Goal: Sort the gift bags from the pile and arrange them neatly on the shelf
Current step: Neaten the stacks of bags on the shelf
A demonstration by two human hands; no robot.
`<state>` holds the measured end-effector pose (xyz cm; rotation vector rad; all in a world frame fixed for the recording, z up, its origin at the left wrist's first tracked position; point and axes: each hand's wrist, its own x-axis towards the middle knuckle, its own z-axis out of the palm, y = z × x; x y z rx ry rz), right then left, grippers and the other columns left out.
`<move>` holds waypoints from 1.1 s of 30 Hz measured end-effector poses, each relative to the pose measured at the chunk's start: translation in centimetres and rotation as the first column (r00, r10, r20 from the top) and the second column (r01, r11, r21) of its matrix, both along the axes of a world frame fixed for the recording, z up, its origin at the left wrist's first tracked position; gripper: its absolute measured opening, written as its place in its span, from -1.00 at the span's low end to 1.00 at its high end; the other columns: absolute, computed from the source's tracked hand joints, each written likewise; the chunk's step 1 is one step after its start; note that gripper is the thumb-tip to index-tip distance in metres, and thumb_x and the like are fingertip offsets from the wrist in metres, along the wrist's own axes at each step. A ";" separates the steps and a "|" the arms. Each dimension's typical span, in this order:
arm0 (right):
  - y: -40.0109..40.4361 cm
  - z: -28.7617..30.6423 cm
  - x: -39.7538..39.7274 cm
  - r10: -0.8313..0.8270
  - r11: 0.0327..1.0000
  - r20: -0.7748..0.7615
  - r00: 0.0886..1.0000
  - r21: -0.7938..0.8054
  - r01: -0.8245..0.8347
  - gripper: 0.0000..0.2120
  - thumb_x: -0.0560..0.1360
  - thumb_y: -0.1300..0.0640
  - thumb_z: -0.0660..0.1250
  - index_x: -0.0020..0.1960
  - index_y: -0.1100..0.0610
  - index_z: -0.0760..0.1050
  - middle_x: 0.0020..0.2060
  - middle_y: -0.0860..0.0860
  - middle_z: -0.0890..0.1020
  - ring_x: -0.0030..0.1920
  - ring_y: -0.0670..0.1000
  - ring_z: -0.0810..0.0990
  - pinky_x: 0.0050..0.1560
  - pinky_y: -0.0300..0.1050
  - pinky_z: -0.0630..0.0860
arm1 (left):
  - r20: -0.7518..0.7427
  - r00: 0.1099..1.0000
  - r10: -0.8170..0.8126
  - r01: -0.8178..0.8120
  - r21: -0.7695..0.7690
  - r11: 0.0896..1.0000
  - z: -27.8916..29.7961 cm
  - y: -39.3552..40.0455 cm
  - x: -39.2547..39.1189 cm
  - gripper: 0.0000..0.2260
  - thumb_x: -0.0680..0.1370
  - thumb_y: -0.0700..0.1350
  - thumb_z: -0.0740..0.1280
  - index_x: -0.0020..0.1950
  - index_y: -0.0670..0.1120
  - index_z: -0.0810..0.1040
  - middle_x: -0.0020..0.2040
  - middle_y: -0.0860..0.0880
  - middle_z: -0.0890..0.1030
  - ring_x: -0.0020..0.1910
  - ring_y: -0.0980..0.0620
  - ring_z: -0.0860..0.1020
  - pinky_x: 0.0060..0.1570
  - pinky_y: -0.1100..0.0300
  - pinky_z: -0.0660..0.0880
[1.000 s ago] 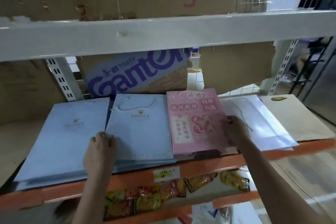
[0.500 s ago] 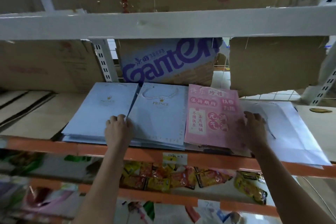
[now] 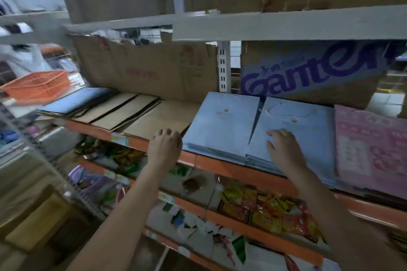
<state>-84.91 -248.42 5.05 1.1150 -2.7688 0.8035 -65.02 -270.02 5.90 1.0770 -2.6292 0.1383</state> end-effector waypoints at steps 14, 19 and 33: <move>-26.7 -0.1 15.0 0.362 0.932 0.006 0.932 0.002 -0.362 -0.67 0.57 0.17 0.13 0.31 0.18 0.41 0.22 0.13 0.48 0.22 0.10 0.41 0.23 -0.05 0.36 | 0.095 0.972 0.215 -0.215 -0.012 0.976 0.2 -17.7 15.8 -0.71 0.63 0.01 0.06 0.16 -0.08 0.49 0.15 -0.07 0.54 0.19 -0.11 0.44 0.15 0.03 0.36; -32.7 -1.9 14.5 0.346 0.930 0.056 0.937 0.115 -0.350 -0.68 0.58 0.10 0.14 0.30 0.15 0.40 0.23 0.10 0.46 0.21 0.06 0.44 0.17 -0.09 0.41 | 0.076 0.964 0.254 -0.256 0.012 0.967 -1.4 -23.5 17.1 -0.70 0.63 0.01 0.04 0.13 -0.07 0.52 0.08 -0.05 0.56 0.12 -0.08 0.47 0.05 0.08 0.40; -52.6 -3.8 10.3 0.322 0.919 0.184 0.929 0.173 -0.353 -0.69 0.58 0.08 0.12 0.15 0.25 0.48 0.10 0.18 0.52 0.14 0.15 0.47 0.03 -0.06 0.43 | 0.043 0.940 0.340 -0.341 0.027 0.940 -2.3 -42.2 15.8 -0.70 0.63 -0.01 0.06 0.15 -0.07 0.53 0.10 -0.07 0.57 0.10 -0.08 0.49 0.00 0.09 0.41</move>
